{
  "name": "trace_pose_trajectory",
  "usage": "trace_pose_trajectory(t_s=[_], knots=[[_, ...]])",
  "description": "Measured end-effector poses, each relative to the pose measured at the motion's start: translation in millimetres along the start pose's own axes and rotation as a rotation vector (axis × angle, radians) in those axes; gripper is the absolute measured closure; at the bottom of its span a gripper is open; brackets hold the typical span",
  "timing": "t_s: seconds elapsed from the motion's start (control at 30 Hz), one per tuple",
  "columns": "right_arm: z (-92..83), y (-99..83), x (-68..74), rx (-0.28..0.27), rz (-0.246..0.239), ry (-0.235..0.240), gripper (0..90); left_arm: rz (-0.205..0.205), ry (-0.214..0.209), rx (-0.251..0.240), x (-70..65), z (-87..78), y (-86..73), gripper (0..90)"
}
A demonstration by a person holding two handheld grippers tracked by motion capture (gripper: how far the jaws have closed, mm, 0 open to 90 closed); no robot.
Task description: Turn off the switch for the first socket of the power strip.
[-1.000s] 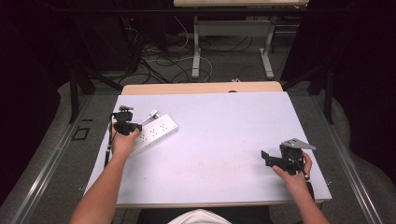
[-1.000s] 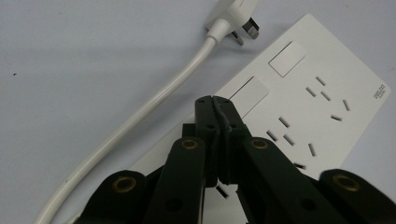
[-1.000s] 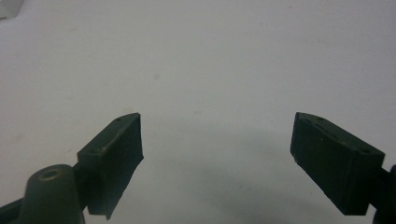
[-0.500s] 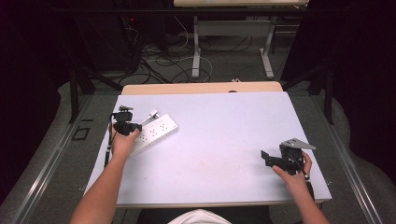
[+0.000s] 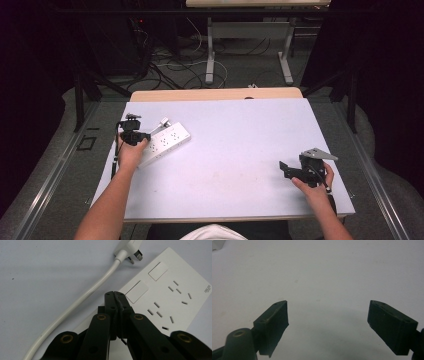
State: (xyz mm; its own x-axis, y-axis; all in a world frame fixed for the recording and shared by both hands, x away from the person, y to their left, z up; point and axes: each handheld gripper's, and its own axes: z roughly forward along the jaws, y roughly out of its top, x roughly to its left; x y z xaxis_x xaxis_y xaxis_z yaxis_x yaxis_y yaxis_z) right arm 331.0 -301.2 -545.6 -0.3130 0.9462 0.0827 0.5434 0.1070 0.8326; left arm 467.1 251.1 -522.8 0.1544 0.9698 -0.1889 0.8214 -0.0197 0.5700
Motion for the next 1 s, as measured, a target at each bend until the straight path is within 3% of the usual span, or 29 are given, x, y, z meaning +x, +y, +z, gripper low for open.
trace_pose_trajectory(t_s=[0.17, 0.53, 0.57, 1.0], knots=[[0.3, 0.2, 0.6, 0.001, 0.002, 0.002, 16.1, 0.003, -0.01, 0.02, 1.0, -1.3, 0.9, 90.0], [0.4, 0.5, 0.7, 0.0, 0.001, 0.001, 16.1, 0.002, -0.002, -0.001, 0.2, 0.2, 0.0, 90.0], [0.5, 0.4, 1.1, 0.001, 0.004, 0.003, 16.1, 0.011, -0.008, 0.017, 1.0, -1.2, 0.7, 90.0], [1.2, 0.5, 0.9, 0.002, 0.007, 0.001, 16.1, 0.008, -0.019, -0.015, -2.2, 1.3, 0.0, 90.0]])
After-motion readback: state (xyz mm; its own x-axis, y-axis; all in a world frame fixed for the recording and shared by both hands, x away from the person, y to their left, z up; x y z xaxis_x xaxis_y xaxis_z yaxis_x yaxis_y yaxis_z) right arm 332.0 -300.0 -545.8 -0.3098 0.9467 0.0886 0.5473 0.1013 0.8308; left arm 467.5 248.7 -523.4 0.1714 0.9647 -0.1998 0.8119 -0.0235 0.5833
